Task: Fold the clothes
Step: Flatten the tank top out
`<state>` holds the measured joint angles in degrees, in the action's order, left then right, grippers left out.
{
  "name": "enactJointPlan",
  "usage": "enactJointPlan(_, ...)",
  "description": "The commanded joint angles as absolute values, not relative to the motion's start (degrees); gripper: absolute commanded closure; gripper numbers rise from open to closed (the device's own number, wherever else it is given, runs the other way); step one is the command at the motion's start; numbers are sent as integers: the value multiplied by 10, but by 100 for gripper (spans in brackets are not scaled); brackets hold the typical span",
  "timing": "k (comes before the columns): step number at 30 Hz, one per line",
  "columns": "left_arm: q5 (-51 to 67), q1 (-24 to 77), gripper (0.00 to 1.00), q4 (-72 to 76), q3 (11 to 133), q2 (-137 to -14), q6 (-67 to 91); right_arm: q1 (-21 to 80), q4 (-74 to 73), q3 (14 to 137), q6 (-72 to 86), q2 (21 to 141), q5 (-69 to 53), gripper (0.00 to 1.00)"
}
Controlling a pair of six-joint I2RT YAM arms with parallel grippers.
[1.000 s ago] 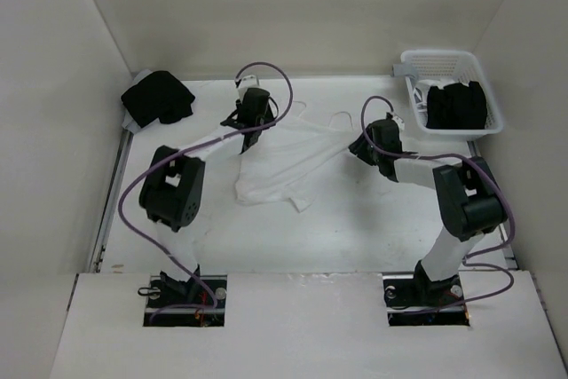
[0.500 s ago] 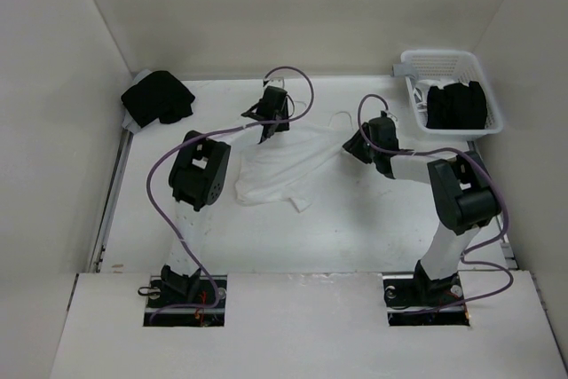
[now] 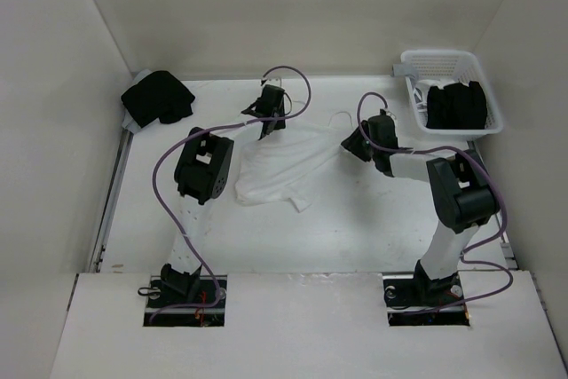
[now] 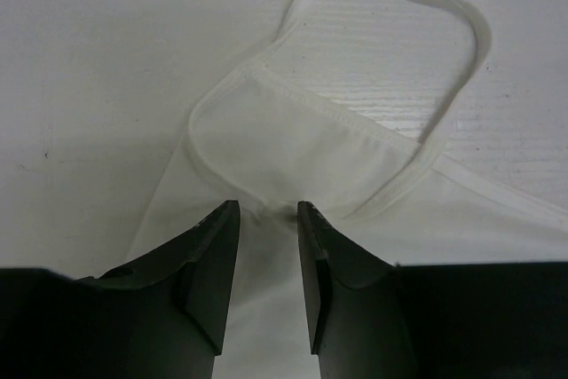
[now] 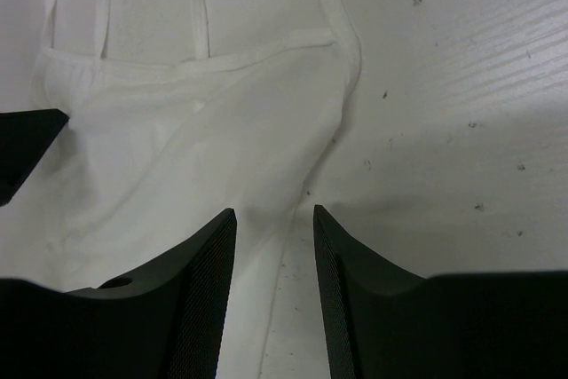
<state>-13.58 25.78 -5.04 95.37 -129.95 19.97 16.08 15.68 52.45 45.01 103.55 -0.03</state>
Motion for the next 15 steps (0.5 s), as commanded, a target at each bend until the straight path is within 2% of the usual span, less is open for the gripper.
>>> enactJointPlan(1, -129, 260, 71, -47, 987, -1298, 187, 158, 189, 548, 454, 1043, -5, 55)
enactJointPlan(7, -139, 255, 89, -48, 986, -1296, 192, 156, 186, 556, 457, 1056, -3, 54)
enactJointPlan(15, -156, 254, 94, -21, 935, -1217, 224, 151, 167, 580, 465, 1071, 11, 52)
